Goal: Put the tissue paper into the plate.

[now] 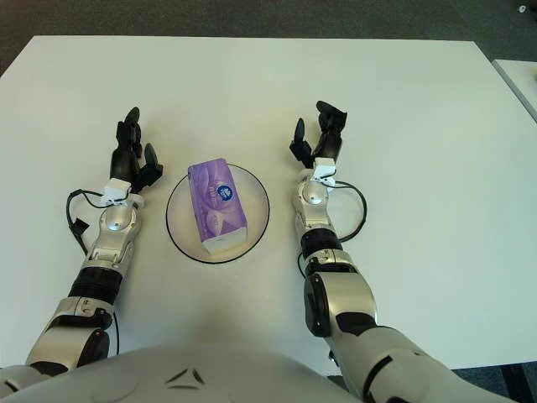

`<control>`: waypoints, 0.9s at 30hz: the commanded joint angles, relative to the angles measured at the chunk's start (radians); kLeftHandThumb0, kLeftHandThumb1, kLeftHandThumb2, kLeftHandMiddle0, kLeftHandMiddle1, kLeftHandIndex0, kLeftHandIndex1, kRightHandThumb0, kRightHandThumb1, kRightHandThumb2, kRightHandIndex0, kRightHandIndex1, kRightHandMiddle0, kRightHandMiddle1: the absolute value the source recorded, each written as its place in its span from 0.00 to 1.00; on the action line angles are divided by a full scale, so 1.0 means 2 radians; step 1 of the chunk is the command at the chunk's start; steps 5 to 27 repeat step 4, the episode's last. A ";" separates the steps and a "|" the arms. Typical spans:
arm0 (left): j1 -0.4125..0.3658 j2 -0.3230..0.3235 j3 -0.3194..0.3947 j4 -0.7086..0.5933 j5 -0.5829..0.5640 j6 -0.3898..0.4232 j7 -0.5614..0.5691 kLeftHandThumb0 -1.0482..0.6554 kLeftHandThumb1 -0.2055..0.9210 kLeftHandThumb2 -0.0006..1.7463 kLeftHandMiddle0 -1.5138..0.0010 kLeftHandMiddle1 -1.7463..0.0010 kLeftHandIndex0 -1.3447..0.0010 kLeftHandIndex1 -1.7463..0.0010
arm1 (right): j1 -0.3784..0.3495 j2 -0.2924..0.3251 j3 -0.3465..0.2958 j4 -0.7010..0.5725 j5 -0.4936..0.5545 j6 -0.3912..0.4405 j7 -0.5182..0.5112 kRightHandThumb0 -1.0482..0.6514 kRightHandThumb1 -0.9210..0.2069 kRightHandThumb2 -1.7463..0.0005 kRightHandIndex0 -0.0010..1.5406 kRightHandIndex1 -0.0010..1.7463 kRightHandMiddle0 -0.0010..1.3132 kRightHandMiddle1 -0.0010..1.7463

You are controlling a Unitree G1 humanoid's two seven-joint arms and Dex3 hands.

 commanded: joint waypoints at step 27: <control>0.042 0.003 -0.003 0.044 0.014 0.011 -0.001 0.14 1.00 0.53 0.87 0.99 1.00 0.71 | 0.130 0.034 0.007 0.047 0.006 0.029 0.029 0.42 0.27 0.49 0.18 0.42 0.01 0.65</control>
